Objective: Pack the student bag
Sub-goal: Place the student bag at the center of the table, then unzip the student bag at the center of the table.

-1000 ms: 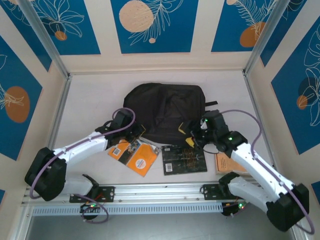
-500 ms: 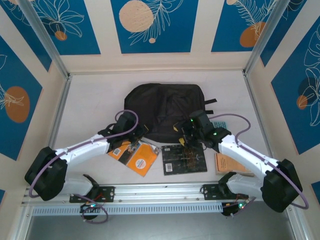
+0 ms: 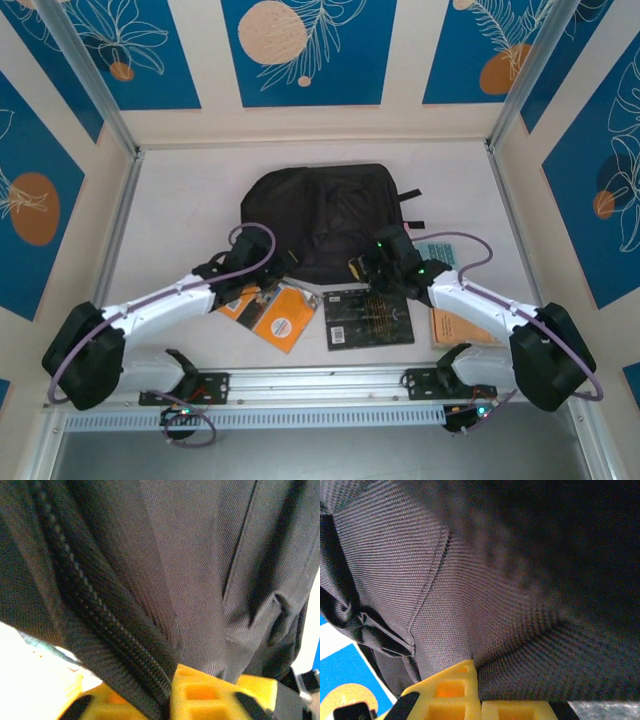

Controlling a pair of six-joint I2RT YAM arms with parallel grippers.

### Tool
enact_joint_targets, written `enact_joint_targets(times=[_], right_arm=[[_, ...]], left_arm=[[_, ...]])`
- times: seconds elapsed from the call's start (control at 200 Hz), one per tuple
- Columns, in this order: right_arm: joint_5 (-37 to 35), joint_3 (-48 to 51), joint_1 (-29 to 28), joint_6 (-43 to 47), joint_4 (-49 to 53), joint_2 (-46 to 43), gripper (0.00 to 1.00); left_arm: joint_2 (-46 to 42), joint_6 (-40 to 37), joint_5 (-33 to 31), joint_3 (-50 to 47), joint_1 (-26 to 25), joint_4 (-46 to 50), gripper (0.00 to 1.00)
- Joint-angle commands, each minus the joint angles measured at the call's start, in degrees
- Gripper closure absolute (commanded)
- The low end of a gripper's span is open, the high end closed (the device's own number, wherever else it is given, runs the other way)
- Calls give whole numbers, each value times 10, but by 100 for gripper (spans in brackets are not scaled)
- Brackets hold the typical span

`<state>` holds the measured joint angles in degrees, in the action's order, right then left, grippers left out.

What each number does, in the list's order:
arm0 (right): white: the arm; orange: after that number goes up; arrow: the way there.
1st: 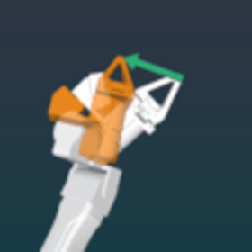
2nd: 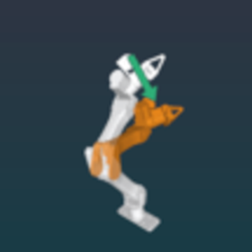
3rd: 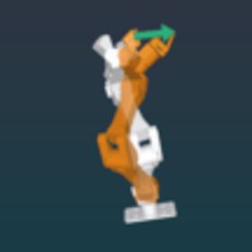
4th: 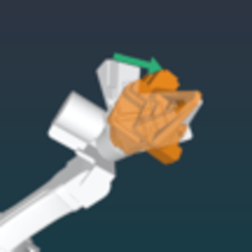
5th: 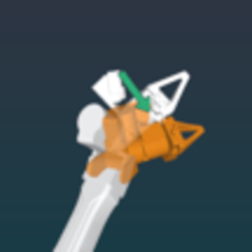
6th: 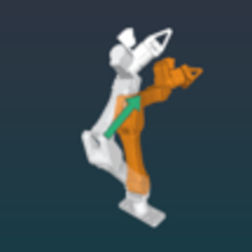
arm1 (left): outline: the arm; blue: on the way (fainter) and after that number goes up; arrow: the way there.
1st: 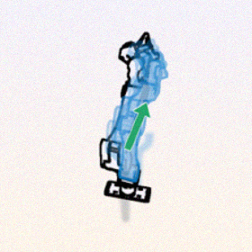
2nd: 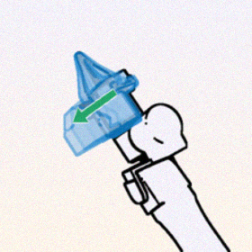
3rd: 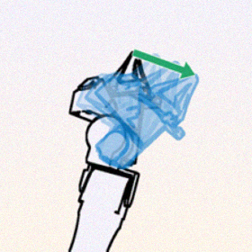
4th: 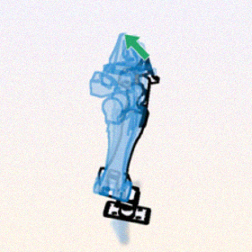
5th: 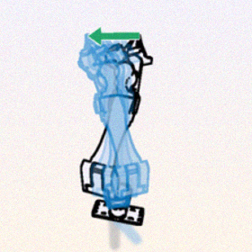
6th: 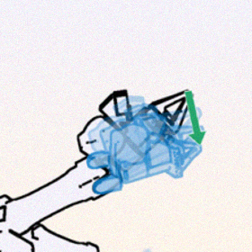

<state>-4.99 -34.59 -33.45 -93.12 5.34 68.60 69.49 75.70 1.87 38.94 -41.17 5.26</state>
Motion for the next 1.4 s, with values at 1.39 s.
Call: enact_joint_targets(times=[1.39], right_arm=[[-34,128,-12,168,-74,-24,98]], left_arm=[[118,-336,93,85,-11,197,46]])
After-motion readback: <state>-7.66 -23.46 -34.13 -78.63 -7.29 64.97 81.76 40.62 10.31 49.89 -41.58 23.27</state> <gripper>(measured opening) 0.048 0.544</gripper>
